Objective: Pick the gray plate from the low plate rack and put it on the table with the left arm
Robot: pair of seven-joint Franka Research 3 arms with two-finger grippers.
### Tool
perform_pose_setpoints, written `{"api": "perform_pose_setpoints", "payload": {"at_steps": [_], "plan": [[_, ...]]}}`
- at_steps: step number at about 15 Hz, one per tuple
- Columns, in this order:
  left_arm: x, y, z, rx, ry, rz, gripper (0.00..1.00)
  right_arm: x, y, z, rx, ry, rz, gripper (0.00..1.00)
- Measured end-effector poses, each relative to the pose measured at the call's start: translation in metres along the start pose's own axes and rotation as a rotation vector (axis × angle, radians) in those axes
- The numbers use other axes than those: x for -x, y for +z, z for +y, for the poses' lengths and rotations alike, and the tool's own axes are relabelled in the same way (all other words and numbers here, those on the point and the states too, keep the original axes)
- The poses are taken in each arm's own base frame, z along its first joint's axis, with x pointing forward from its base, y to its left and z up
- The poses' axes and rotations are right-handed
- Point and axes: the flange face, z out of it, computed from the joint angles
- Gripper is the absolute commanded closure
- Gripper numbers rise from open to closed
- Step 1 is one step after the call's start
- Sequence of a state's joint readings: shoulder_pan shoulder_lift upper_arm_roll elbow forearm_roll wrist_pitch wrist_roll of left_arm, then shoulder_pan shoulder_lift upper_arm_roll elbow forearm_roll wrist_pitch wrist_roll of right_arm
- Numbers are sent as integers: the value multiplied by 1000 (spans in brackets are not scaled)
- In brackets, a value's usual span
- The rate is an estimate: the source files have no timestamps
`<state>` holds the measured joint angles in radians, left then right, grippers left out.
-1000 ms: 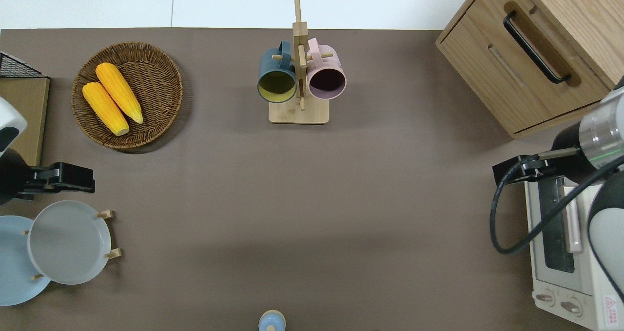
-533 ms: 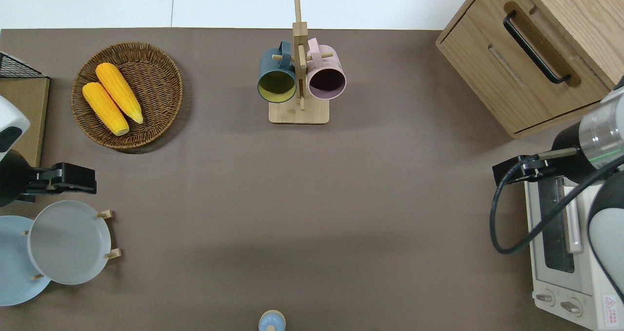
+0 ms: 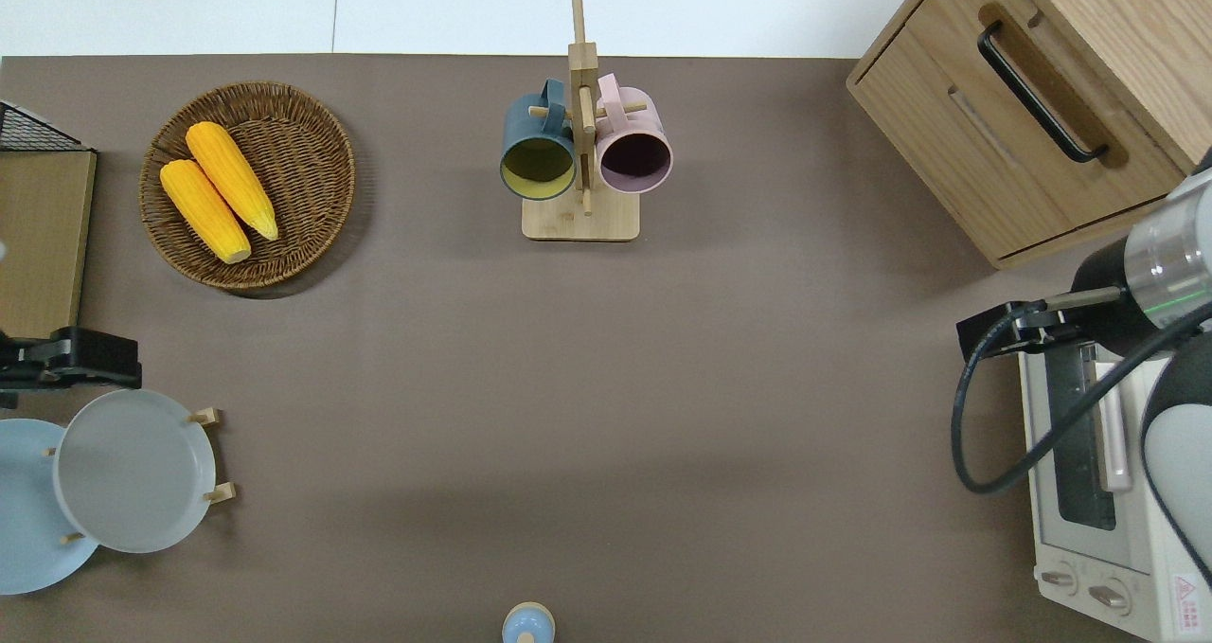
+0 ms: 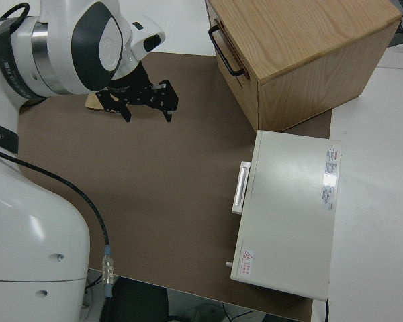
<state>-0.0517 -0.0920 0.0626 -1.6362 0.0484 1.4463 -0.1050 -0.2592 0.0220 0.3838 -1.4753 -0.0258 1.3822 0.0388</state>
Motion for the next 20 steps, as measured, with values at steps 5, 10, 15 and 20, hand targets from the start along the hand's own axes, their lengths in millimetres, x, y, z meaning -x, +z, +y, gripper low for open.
{"api": "perform_pose_setpoints", "payload": {"at_steps": [5, 10, 15, 20], "plan": [[8, 8, -64, -5, 20, -24, 2, 0, 0, 0, 0, 0, 0, 17], [15, 30, -93, -37, 18, -63, 5, 0, 0, 0, 0, 0, 0, 17], [13, 73, -117, -23, 12, -67, 5, 0, 0, 0, 0, 0, 0, 17], [13, 118, -130, -10, -5, -43, 2, 0, 0, 0, 0, 0, 0, 17]]}}
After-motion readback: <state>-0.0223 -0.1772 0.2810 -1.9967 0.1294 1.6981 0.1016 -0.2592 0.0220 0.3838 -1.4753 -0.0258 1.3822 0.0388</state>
